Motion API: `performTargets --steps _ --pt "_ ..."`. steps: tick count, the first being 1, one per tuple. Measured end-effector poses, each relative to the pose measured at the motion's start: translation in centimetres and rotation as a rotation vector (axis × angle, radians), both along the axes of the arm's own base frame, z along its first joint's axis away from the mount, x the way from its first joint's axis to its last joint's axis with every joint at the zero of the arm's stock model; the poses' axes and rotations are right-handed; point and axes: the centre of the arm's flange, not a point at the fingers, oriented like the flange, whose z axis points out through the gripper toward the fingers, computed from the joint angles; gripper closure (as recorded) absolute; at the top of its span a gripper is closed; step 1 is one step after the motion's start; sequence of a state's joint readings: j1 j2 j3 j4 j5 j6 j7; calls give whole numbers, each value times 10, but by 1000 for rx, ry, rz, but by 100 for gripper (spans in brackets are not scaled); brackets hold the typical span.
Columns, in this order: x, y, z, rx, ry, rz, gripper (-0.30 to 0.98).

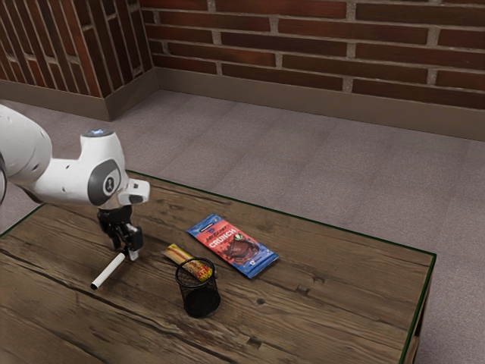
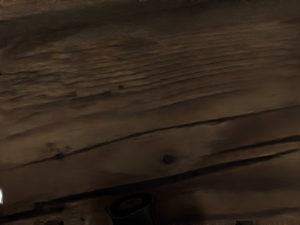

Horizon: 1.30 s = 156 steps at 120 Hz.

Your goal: Put the marker into the pen holder.

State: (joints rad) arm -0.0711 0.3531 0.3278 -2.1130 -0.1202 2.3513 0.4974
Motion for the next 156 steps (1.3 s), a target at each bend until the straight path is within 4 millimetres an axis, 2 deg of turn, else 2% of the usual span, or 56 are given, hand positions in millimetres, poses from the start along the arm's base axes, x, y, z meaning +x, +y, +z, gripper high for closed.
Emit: performTargets --steps 27,48,64,72,80,92,102,118,127,133,138,156 --pt "0 1 0 -1 -15 -24 59" --pt "0 1 0 1 -20 -33 56" --pt "1 0 2 2 -28 -40 73" --pt "4 -3 12 5 -46 -48 75" --pt "9 -13 36 5 -90 -65 76" --pt "13 -40 80 -4 -165 -104 77" --pt "6 -69 117 -27 -226 -142 78" --pt "-12 -135 179 -101 -332 -225 78" --pt "-21 -186 203 -154 -373 -292 78" --pt "-32 -219 215 -190 -393 -336 78" --pt "-43 -236 220 -214 -405 -358 78" --pt "-77 -257 224 -261 -465 -379 78"
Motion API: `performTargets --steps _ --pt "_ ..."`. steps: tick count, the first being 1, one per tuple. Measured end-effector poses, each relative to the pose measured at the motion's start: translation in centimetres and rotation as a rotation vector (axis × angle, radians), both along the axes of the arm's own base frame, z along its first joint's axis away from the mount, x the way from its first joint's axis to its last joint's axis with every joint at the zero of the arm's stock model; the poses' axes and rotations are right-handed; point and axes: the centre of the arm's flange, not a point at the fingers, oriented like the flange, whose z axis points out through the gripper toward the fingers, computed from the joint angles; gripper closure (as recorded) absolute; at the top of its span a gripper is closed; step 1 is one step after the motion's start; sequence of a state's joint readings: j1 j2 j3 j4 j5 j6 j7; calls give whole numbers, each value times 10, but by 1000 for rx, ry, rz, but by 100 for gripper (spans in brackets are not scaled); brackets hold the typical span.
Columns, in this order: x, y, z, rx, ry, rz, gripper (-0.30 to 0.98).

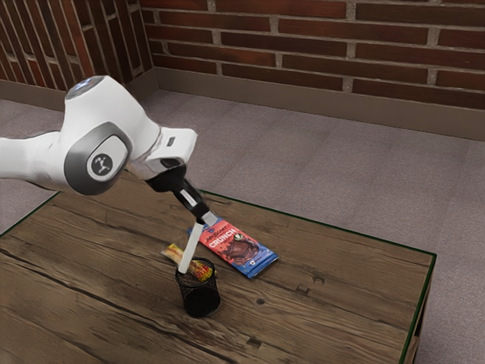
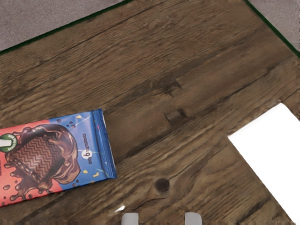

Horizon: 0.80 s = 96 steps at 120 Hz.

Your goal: Put the marker into the pen holder.

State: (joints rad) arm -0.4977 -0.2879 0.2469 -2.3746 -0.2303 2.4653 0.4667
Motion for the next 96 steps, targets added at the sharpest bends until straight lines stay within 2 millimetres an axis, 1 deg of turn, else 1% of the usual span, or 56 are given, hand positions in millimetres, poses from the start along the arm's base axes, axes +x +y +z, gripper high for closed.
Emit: performTargets --steps 7,14,24,44,64,76,96 --pt "-10 1 -8 -10 -20 7 78" --pt "-13 2 -12 -14 -50 16 78" --pt "-12 4 -16 -16 -96 27 78" --pt "-3 21 -18 -11 -157 55 76" --pt "4 22 -43 22 -149 43 75" --pt "5 22 -58 38 -135 33 75" --pt "2 18 -75 51 -126 13 75"
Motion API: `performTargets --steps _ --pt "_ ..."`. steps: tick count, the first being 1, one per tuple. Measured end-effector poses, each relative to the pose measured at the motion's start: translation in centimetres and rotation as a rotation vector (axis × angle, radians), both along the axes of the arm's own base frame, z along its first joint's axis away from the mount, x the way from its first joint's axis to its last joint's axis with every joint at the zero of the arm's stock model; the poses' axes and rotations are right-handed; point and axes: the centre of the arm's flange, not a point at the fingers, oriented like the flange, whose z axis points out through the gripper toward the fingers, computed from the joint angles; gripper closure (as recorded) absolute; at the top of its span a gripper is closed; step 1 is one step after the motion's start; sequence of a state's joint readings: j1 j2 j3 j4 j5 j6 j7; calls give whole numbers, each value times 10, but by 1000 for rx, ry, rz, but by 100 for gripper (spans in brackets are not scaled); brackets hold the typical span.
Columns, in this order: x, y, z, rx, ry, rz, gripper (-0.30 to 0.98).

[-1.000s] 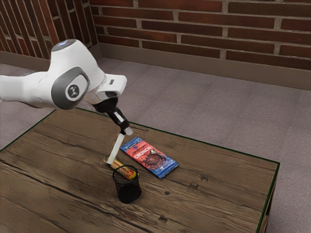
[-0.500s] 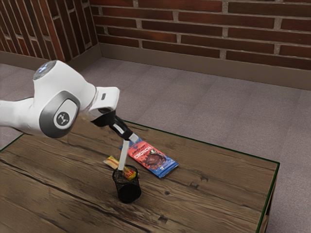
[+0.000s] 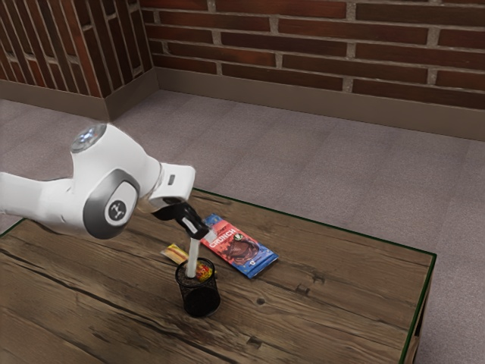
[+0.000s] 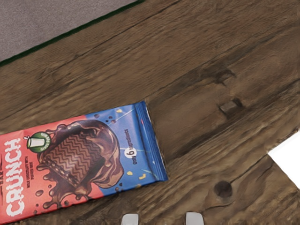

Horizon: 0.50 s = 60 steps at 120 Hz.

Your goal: Put the marker into the pen holder.

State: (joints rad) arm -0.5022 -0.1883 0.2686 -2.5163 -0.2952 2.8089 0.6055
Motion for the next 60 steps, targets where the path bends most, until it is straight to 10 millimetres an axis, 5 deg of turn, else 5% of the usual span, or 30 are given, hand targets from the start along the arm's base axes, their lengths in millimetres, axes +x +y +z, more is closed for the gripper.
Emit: performTargets --steps 18,41,48,60 --pt "-7 1 -10 4 1 -8 74" --pt "-6 -1 -6 -2 -9 -22 34" --pt "17 -3 30 -11 -62 -31 27" --pt "127 58 154 90 -123 31 18"
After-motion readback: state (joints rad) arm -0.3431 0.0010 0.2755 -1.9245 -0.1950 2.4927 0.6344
